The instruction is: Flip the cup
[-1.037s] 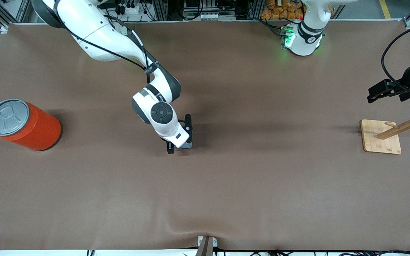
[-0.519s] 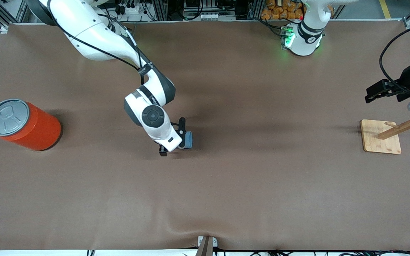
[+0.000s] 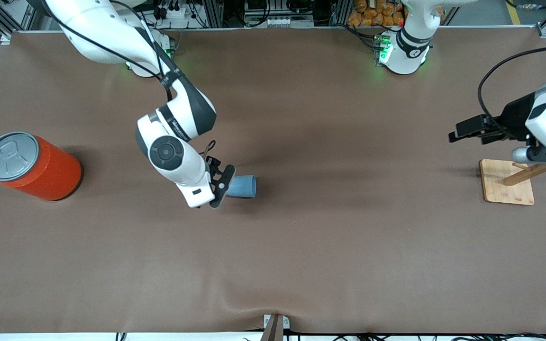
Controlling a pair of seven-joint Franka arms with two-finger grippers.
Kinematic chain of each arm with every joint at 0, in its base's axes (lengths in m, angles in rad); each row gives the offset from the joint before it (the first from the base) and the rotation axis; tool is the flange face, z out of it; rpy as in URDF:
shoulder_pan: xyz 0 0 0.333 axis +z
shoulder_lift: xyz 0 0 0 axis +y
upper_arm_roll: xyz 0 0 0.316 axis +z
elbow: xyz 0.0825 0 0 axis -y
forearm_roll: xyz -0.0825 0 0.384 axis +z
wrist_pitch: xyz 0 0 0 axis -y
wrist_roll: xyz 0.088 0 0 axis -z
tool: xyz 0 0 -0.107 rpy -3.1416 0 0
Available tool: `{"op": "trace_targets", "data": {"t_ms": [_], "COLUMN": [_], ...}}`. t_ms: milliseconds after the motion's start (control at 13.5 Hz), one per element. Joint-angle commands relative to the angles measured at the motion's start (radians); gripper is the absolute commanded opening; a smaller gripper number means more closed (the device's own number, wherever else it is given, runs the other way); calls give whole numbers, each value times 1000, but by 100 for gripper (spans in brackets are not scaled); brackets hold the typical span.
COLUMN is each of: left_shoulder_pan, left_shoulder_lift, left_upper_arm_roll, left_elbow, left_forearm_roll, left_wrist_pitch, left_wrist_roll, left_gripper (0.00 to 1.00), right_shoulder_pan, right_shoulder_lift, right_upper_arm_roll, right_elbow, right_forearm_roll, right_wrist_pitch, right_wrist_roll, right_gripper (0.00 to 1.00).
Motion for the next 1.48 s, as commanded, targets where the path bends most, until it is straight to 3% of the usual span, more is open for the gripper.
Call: {"op": "trace_targets", "data": {"t_ms": [0,148,370,444,667,889,1037,1407], "left_shoulder_pan": [-7,-9,-46,-61,-93,-104,-109,-179], "left_shoulder_lift": [43,100,146,158,234,299,342,470], "left_upper_arm_roll": [-4,-10,-19,-29,-35,-38,-38,-38], "left_elbow": [17,17,20,20,22,23,25,26], "left_forearm_roll": [-79,-166,-174,-174,-269,-393,-445,-633], "left_wrist_pitch": [29,35,44,54,77,86,113,233], "left_wrist_roll": [11,12,12,12,12,32,127,259], "left_gripper": [100,100,100,100,100,100,100,100], "right_shoulder_pan": [-21,-102,-237,-252,-252,-240,-249,-285], "right_shoulder_lift": [-87,-143,-229,-263,-366,-429,-493,-495], "right_upper_arm_roll": [1,1,-7,-34,-192,-355,-366,-374], "right_elbow": [21,21,13,10,13,19,18,83], "right_forearm_roll": [6,9,26,26,58,157,153,144], "right_wrist_pitch": [-92,-156,-210,-235,-385,-480,-500,-568], "right_wrist_roll": [274,369,368,369,369,348,349,360], "right_gripper": [100,100,100,100,100,100,100,100]}}
